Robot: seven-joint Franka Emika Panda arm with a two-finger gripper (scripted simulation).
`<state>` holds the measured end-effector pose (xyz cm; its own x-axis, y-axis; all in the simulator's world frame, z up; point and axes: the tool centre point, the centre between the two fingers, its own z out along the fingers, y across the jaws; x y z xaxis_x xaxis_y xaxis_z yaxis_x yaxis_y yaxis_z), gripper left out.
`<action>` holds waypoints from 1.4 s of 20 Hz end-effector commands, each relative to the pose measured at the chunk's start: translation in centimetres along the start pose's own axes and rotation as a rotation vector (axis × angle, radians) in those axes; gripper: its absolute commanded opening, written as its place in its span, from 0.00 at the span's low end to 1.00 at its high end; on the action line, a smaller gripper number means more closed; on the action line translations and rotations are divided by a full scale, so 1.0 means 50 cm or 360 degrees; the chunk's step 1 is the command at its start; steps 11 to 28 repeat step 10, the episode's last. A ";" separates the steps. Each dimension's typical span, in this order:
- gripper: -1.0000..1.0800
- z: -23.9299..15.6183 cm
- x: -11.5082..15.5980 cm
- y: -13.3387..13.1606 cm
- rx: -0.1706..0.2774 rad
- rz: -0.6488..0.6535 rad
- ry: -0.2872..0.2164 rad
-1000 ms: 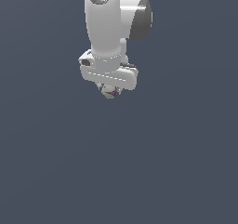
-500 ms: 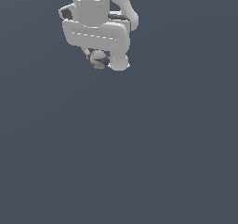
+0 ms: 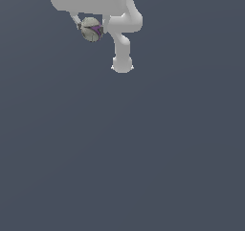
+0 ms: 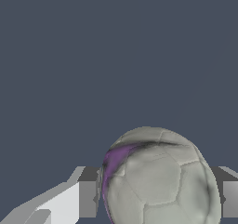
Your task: Pick up the object and move it to a goal position.
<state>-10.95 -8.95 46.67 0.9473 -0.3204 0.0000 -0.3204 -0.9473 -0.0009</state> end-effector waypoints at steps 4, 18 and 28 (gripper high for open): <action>0.00 -0.052 -0.009 0.017 0.0000 -0.0001 0.0000; 0.00 -0.071 -0.011 0.022 -0.0001 -0.0002 0.0000; 0.00 -0.071 -0.011 0.022 -0.0001 -0.0002 0.0000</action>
